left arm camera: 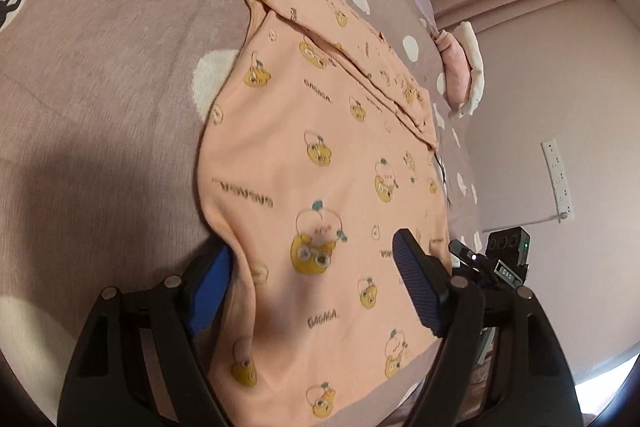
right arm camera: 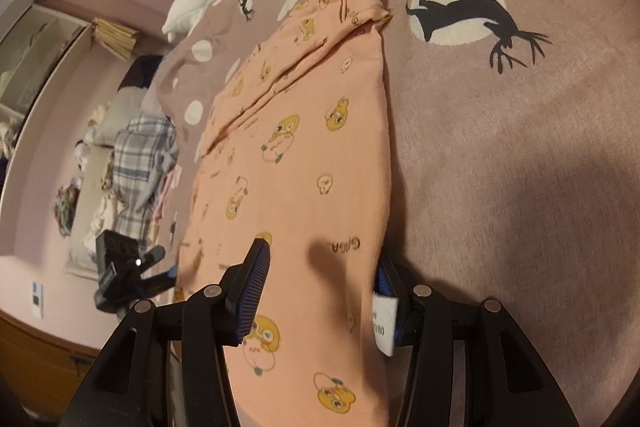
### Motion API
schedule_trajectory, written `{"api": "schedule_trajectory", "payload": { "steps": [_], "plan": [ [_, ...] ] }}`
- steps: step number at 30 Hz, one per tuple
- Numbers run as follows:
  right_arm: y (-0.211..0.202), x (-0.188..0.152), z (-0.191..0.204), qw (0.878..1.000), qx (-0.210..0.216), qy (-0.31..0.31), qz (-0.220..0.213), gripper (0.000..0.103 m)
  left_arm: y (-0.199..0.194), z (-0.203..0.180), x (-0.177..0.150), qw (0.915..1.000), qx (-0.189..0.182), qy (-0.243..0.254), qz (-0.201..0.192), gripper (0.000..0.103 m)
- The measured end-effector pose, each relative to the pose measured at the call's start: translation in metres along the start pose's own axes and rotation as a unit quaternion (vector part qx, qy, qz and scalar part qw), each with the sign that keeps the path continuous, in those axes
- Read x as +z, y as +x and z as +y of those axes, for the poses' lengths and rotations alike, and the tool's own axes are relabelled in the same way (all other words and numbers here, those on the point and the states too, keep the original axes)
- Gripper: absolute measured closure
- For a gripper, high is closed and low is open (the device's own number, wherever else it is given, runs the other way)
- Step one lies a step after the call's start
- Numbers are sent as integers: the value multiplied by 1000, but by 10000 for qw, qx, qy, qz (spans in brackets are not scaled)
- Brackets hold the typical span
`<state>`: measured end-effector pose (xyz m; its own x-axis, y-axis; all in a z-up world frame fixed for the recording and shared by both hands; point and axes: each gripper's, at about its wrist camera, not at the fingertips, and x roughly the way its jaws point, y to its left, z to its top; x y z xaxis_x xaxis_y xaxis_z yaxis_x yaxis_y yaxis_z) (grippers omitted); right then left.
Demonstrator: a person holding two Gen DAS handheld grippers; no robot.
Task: Fold small clothes
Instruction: 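Grasp the shirt hem with the right tool while the left tool grasps it too, then lift the hem with both tools and fold it over the shirt body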
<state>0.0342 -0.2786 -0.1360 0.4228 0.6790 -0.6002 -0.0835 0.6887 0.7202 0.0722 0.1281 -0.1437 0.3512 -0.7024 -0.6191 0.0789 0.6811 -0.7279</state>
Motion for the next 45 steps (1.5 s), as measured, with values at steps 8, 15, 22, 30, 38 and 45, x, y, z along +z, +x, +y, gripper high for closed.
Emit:
{"api": "schedule_trajectory", "payload": {
  "steps": [8, 15, 22, 30, 38, 45],
  "plan": [
    [-15, -24, -4, 9998, 153, 35, 106, 53, -19, 10, -6, 9999, 131, 30, -100, 31],
    [-10, -20, -8, 9993, 257, 250, 54, 53, 7, 19, 23, 9981, -489, -332, 157, 31],
    [-5, -18, -6, 9988, 335, 346, 59, 53, 3, 7, 4, 9977, -603, -26, 321, 33],
    [-10, -33, -5, 9979, 503, 315, 252, 53, -17, 13, -38, 9980, -470, 40, 422, 56],
    [-11, -41, -3, 9975, 465, 435, 290, 53, -13, 18, -39, 9991, -47, -208, 366, 87],
    [-6, -46, 15, 9999, -16, 20, 149, 76, -13, 14, -36, 9979, -288, -383, 425, 97]
  ]
}}
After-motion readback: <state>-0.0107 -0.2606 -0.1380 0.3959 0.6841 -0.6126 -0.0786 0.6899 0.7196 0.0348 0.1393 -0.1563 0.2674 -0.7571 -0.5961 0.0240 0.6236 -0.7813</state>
